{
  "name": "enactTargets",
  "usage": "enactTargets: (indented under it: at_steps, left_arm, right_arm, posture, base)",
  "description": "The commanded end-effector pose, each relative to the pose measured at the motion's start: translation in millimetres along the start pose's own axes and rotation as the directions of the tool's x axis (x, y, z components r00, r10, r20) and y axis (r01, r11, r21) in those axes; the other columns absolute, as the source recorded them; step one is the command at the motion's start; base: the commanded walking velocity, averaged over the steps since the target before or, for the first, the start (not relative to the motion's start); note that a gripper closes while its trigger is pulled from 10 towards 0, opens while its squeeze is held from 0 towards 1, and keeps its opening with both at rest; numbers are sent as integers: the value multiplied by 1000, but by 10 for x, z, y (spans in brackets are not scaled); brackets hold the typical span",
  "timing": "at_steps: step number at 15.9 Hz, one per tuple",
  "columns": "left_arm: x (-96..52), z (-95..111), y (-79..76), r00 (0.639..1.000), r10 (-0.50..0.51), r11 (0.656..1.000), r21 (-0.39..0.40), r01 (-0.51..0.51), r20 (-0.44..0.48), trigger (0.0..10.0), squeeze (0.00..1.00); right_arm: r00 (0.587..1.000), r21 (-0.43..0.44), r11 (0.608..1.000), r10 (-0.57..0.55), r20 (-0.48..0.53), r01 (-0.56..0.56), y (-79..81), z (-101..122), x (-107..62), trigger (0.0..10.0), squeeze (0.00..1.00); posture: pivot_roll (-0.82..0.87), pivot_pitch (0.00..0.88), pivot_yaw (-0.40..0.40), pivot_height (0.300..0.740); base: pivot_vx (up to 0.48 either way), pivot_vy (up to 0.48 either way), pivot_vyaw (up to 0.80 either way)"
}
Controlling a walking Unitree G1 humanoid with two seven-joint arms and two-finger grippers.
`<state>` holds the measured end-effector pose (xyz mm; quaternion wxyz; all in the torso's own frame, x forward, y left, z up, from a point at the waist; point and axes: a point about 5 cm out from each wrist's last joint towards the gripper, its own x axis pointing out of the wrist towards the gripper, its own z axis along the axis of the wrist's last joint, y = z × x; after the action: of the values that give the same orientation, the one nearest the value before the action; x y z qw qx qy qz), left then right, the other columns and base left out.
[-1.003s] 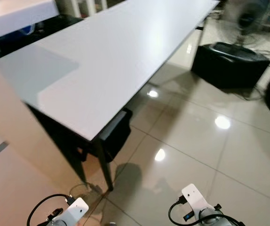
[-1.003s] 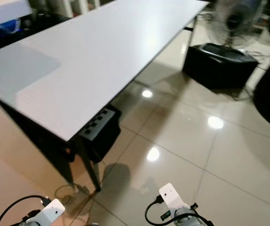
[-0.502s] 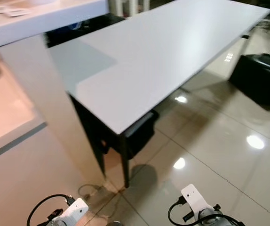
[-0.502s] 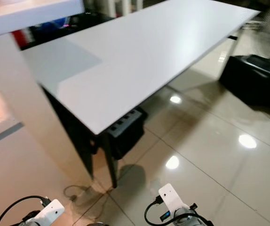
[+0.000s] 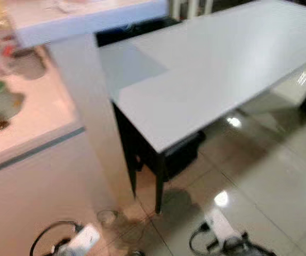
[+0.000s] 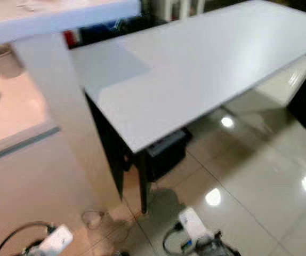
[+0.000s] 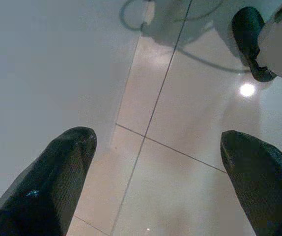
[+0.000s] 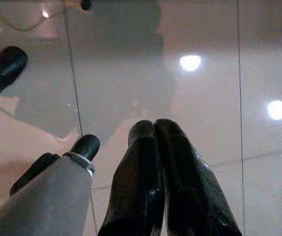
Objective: Setting the table
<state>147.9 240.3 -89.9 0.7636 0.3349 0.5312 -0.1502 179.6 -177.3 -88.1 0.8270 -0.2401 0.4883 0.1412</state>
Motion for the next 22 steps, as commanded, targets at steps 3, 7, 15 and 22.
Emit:
enactTargets:
  at_steps: [3, 7, 15, 22]
  left_arm:
    - [0, -13, -24, 1000, -12, 1000, -13, 12, -4, 10000, 0]
    - [-1, -22, -24, 1000, -11, 1000, -10, 11, -10, 10000, 0]
    - [-1, -21, -23, 1000, -13, 1000, 0, 13, -7, 10000, 0]
    - [0, -23, -34, 1000, -11, 1000, 14, 11, -11, 10000, 0]
  right_arm:
    - [1000, 1, 1000, -8, -16, 8, -30, -37, -4, 10000, 0]
    - [1000, -1, 1000, -3, -15, 3, -26, -39, -5, 10000, 0]
    - [1000, 8, 1000, -21, -18, 21, -27, -45, -5, 10000, 0]
    - [1000, 6, 1000, -22, -19, 22, -33, -58, -7, 10000, 0]
  posture:
    - [57, 0, 29, 740]
    - [61, 0, 32, 740]
    - [69, 0, 32, 740]
    - [62, 0, 23, 740]
  base:
    - [0, 0, 715]
    - [0, 0, 714]
    - [0, 0, 274]
    - [0, 0, 272]
